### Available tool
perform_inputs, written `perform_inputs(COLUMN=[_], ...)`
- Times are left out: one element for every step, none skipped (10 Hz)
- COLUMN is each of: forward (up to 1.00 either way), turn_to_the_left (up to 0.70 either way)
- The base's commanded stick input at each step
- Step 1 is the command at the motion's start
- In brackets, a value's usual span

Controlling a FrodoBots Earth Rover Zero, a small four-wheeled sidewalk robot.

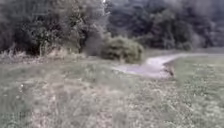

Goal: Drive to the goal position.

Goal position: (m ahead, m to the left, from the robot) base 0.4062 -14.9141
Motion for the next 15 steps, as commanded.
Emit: perform_inputs(forward=[0.5, 0.5, 0.5, 0.5, 0.33, 0.16, 0.0, 0.0, 0.0, 0.0, 0.0, 0.0, 0.0, 0.0, 0.0], turn_to_the_left=[0.0, 0.0, 0.0, 0.0, 0.0, 0.0, 0.0, 0.0, 0.0, 0.0, 0.0, 0.0, 0.0, 0.0, 0.0])
